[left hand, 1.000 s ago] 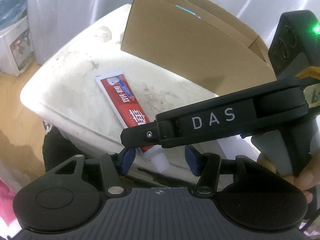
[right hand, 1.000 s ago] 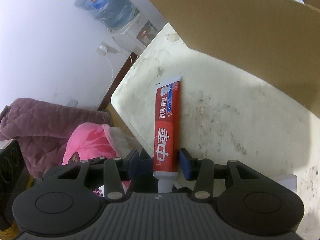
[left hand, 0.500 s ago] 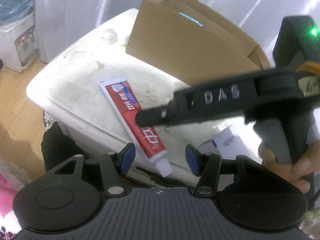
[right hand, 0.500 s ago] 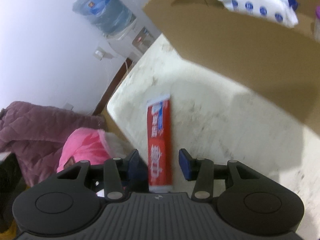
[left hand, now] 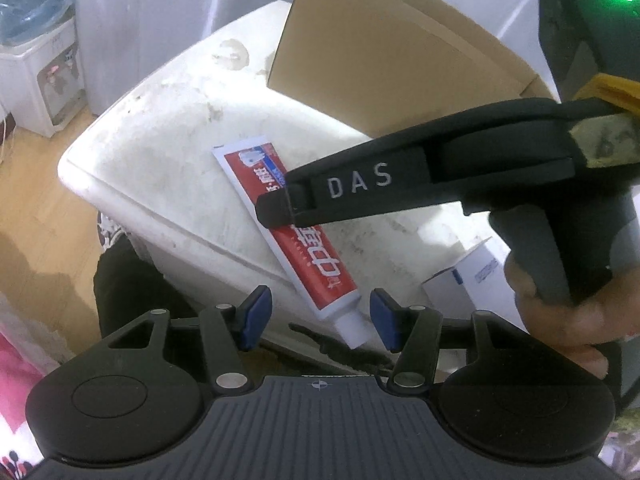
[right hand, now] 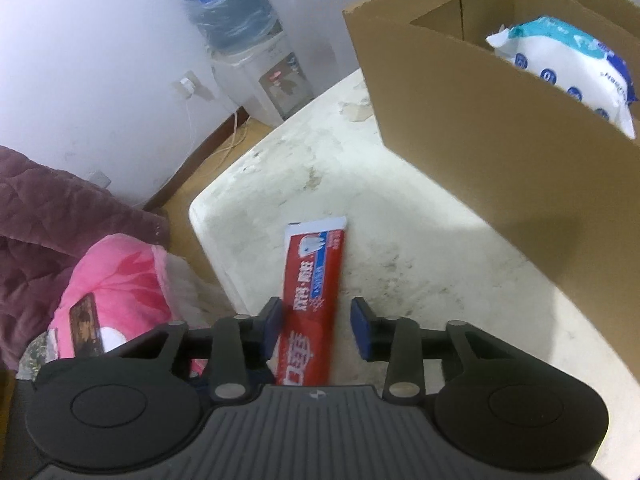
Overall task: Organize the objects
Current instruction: 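Hold the red toothpaste tube upright in the right gripper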
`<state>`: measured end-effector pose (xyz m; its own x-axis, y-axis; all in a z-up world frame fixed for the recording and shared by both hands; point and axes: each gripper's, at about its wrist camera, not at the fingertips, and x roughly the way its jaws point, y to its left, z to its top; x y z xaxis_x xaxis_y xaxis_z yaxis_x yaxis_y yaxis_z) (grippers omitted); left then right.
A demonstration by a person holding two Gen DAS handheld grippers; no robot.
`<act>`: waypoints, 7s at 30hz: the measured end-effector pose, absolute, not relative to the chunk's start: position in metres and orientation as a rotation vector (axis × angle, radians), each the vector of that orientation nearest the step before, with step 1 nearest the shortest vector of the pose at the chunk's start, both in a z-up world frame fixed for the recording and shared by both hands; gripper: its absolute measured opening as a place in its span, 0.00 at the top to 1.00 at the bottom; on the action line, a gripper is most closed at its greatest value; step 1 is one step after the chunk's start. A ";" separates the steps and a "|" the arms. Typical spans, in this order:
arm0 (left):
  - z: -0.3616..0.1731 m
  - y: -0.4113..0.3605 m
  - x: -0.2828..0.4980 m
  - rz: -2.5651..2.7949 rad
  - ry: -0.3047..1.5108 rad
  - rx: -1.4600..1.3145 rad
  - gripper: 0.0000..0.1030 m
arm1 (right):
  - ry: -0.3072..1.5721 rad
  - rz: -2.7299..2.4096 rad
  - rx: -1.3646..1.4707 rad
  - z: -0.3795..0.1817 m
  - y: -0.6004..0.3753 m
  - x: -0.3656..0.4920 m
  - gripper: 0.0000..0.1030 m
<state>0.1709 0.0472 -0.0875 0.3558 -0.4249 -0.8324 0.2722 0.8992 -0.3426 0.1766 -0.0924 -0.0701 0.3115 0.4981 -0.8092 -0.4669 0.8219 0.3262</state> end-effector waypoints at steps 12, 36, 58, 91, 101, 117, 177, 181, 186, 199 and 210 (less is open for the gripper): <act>-0.098 0.047 0.169 -0.500 1.174 -0.174 0.49 | 1.091 0.614 0.124 -0.076 -0.106 0.157 0.70; -0.090 0.041 0.163 -0.448 1.138 -0.136 0.67 | 1.135 0.629 0.316 -0.084 -0.129 0.142 0.69; -0.060 0.029 0.162 -0.425 1.038 -0.071 0.67 | 1.090 0.641 0.423 -0.070 -0.142 0.150 0.69; -0.036 0.015 0.154 -0.432 0.971 -0.030 0.67 | 1.017 0.647 0.476 -0.050 -0.162 0.139 0.69; -0.032 0.011 0.149 -0.439 0.957 -0.017 0.67 | 0.996 0.647 0.498 -0.048 -0.171 0.134 0.69; -0.023 0.000 0.140 -0.469 0.937 -0.004 0.67 | 0.961 0.638 0.533 -0.043 -0.190 0.124 0.69; -0.050 -0.068 0.112 -0.681 0.997 0.108 0.65 | 0.958 0.466 0.681 -0.082 -0.269 0.072 0.67; -0.046 -0.065 0.112 -0.679 0.983 0.101 0.65 | 0.948 0.467 0.673 -0.077 -0.269 0.072 0.67; -0.039 -0.062 0.112 -0.673 0.966 0.093 0.65 | 0.928 0.477 0.665 -0.069 -0.266 0.072 0.67; -0.028 -0.060 0.111 -0.665 0.928 0.092 0.65 | 0.899 0.489 0.646 -0.056 -0.263 0.073 0.67; -0.021 -0.053 0.113 -0.655 0.911 0.089 0.65 | 0.886 0.506 0.635 -0.050 -0.258 0.075 0.67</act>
